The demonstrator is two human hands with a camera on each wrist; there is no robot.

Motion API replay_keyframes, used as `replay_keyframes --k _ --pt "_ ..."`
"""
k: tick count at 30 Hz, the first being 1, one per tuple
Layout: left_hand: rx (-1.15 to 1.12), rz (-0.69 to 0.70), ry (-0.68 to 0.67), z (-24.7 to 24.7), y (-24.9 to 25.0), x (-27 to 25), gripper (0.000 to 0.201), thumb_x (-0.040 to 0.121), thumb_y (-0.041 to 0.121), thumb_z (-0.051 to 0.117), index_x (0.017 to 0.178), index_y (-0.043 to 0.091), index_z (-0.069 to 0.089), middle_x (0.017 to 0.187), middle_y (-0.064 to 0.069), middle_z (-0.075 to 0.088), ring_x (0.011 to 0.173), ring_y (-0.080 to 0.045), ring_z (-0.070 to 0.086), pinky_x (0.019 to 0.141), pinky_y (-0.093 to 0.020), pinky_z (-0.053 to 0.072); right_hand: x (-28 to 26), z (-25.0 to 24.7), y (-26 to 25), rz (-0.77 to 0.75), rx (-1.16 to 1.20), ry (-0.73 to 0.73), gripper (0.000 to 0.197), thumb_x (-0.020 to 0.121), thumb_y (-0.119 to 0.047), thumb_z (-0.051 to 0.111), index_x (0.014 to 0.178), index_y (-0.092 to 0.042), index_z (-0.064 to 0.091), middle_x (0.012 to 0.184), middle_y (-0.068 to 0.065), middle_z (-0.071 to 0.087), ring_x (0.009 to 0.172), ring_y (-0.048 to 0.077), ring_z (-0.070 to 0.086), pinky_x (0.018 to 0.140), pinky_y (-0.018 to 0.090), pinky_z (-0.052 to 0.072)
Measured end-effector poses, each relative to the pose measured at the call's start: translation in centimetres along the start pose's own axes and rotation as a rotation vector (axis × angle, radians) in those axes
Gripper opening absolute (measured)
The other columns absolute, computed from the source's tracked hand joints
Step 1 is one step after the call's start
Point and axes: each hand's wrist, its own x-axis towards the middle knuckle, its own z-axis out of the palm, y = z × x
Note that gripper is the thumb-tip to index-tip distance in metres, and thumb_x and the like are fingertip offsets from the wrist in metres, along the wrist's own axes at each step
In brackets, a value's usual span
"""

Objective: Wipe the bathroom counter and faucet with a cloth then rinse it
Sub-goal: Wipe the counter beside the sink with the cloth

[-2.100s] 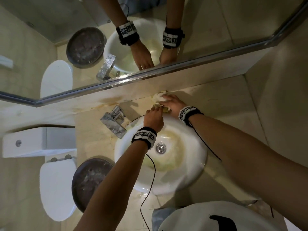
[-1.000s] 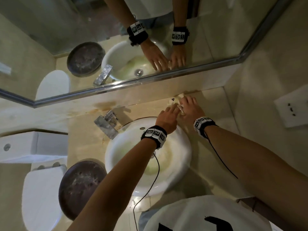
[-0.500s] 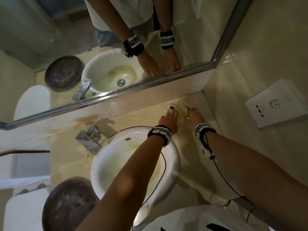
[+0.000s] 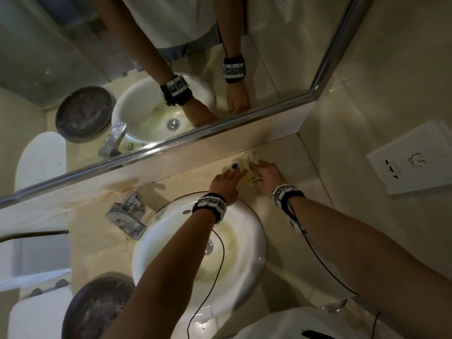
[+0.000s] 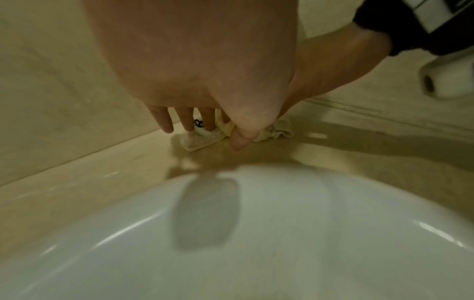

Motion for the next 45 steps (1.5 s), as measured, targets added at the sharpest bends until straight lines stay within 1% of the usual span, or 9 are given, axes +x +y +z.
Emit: replay_keyframes --k 3,6,9,12,20,25,31,39,45 --pt "0.029 -0.032 0.039 0.6 -2.7 -2.3 0.077 0.093 0.019 0.052 0.158 0.034 0.014 0.165 0.003 0.020 0.149 -0.022 0.023 0.115 -0.038 0.031 1.0 1.1 -3.0 -0.075 -0.095 -0.075 0.066 0.089 -0.023 0.063 0.148 -0.040 0.038 0.164 0.000 0.019 0.120 0.034 0.042 0.095 0.040 0.047" --pt "0.037 -0.102 0.057 1.5 -5.5 -4.7 0.068 0.096 0.024 0.049 0.157 0.032 0.019 0.164 0.003 0.024 0.142 -0.023 0.037 0.113 -0.040 0.035 2.4 2.9 -6.4 -0.184 -0.156 -0.166 0.078 0.087 -0.029 0.063 0.152 -0.043 0.023 0.167 -0.003 0.003 0.137 0.038 0.033 0.104 0.045 0.043" --pt "0.065 -0.159 0.069 2.8 -8.1 -7.2 0.065 0.096 0.027 0.050 0.156 0.026 0.023 0.163 0.002 0.025 0.139 -0.025 0.041 0.112 -0.040 0.036 2.8 3.8 -10.3 -0.218 -0.171 -0.232 0.073 0.092 -0.012 0.058 0.154 -0.036 0.030 0.165 0.003 0.010 0.140 0.040 0.026 0.111 0.045 0.039" --pt "0.043 -0.190 0.084 4.0 -9.5 -9.1 0.072 0.095 0.023 0.052 0.158 0.025 0.018 0.164 0.002 0.021 0.144 -0.024 0.035 0.113 -0.040 0.034 3.0 4.6 -13.0 -0.228 -0.237 -0.173 0.063 0.095 -0.010 0.053 0.152 -0.029 0.034 0.162 0.007 0.016 0.138 0.038 0.029 0.106 0.043 0.041" --pt "-0.173 -0.398 0.157 6.1 -9.5 -13.8 0.084 0.093 0.017 0.050 0.160 0.029 0.000 0.168 0.002 0.006 0.153 -0.021 0.011 0.122 -0.042 0.022 2.5 6.1 -15.2 -0.176 -0.186 -0.075 0.065 0.083 0.006 0.058 0.138 -0.025 0.048 0.155 0.011 0.028 0.132 0.037 0.037 0.097 0.044 0.048" --pt "-0.326 -0.559 0.151 8.5 -9.7 -20.7 0.081 0.094 0.016 0.047 0.160 0.026 0.001 0.168 0.004 0.002 0.154 -0.021 0.009 0.121 -0.042 0.024 -0.3 5.4 -14.3 -0.104 -0.053 0.061 0.067 0.080 -0.009 0.076 0.138 -0.020 0.044 0.141 0.017 0.039 0.125 0.039 0.043 0.091 0.045 0.051" --pt "-0.303 -0.743 0.034 11.7 -11.7 -26.8 0.082 0.096 0.021 0.047 0.160 0.016 -0.003 0.168 -0.002 -0.004 0.154 -0.021 0.003 0.122 -0.040 0.021 -0.7 7.6 -13.5 0.000 -0.011 0.011 0.081 0.089 -0.017 0.067 0.155 -0.031 0.021 0.153 0.018 0.028 0.138 0.041 0.031 0.108 0.049 0.039" --pt "-0.257 -0.614 -0.034 11.4 -15.0 -28.3 0.082 0.091 0.026 0.049 0.160 0.017 0.005 0.168 -0.001 0.003 0.152 -0.018 0.017 0.118 -0.037 0.032 1.5 10.0 -15.7 0.020 0.097 0.135 0.074 0.089 -0.012 0.065 0.154 -0.029 0.032 0.161 0.011 0.026 0.145 0.034 0.028 0.115 0.042 0.034" --pt "-0.223 -0.464 -0.056 10.6 -18.1 -29.8 0.083 0.091 0.030 0.053 0.160 0.028 0.006 0.166 0.011 0.008 0.145 -0.015 0.036 0.111 -0.036 0.041 2.6 12.2 -21.0 0.027 0.152 0.059 0.077 0.083 -0.029 0.078 0.150 -0.023 0.042 0.159 0.012 0.030 0.146 0.034 0.025 0.117 0.037 0.031"
